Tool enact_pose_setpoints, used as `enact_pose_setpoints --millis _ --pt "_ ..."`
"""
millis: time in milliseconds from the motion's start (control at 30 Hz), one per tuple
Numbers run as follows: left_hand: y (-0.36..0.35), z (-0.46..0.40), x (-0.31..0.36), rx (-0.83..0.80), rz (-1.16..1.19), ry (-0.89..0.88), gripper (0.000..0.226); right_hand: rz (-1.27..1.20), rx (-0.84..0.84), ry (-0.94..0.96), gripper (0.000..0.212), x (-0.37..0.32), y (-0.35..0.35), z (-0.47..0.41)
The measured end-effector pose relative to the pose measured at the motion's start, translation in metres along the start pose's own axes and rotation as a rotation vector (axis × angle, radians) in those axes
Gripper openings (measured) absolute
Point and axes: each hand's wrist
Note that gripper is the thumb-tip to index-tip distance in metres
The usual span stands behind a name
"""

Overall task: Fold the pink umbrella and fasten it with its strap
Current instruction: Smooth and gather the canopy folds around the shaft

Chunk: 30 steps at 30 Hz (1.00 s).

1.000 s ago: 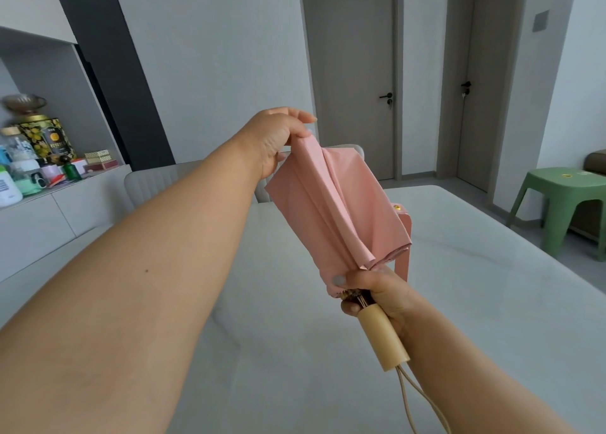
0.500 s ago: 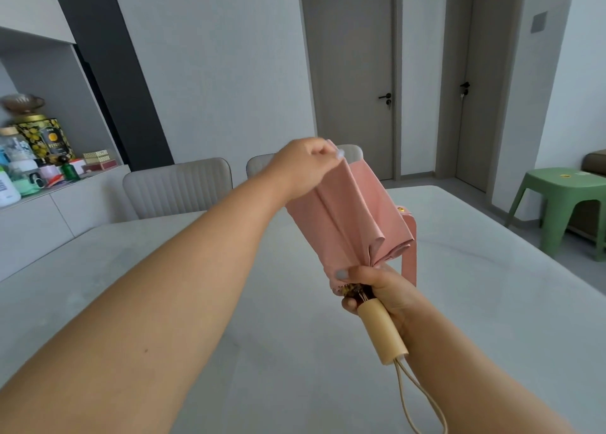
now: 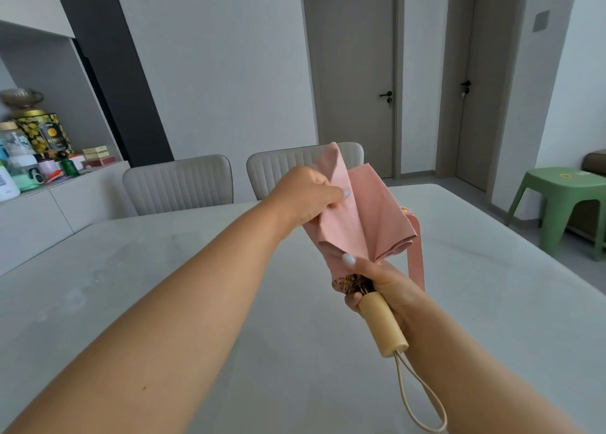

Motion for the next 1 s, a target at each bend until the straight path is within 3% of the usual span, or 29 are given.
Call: enact_pose_setpoints --millis 100,300,400,567,767,900,1000 --pt "0.003 0.001 -0.012 0.039 0.207 0.046 0.025 -0.145 -0.075 -0.025 0.102 0.0 0.002 -0.001" --pt "0.001 0.017 -0.033 0.027 0.403 -0.02 0.021 -0.324 -0.092 -0.087 0.105 -0.001 0.001 -0.003" --pt "-0.005 0.026 -0.044 0.053 0.423 -0.048 0.028 -0.325 -0.055 -0.067 0.09 -0.001 0.0 -0.003" --pt "-0.019 0.036 -0.064 0.167 0.503 -0.008 0.028 -0.165 0.067 -0.019 0.04 0.0 0.001 0.0" --pt "-0.001 0.004 -0.043 0.183 0.411 -0.054 0.027 0.066 0.149 0.084 0.044 -0.001 -0.001 0.005" --pt "0.014 -0.027 -0.018 0.23 0.326 -0.152 0.029 0.171 0.156 0.106 0.036 0.0 -0.003 0.007" --pt "0.019 -0.042 -0.013 0.346 0.218 -0.193 0.026 0.176 0.155 0.111 0.033 0.0 -0.005 0.008"
Point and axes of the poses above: each hand's wrist, its own z-axis away from the middle knuckle, its own y-axis out of the back of the hand, x = y × z, and after that the axes turned 14 degrees about z, right-handed
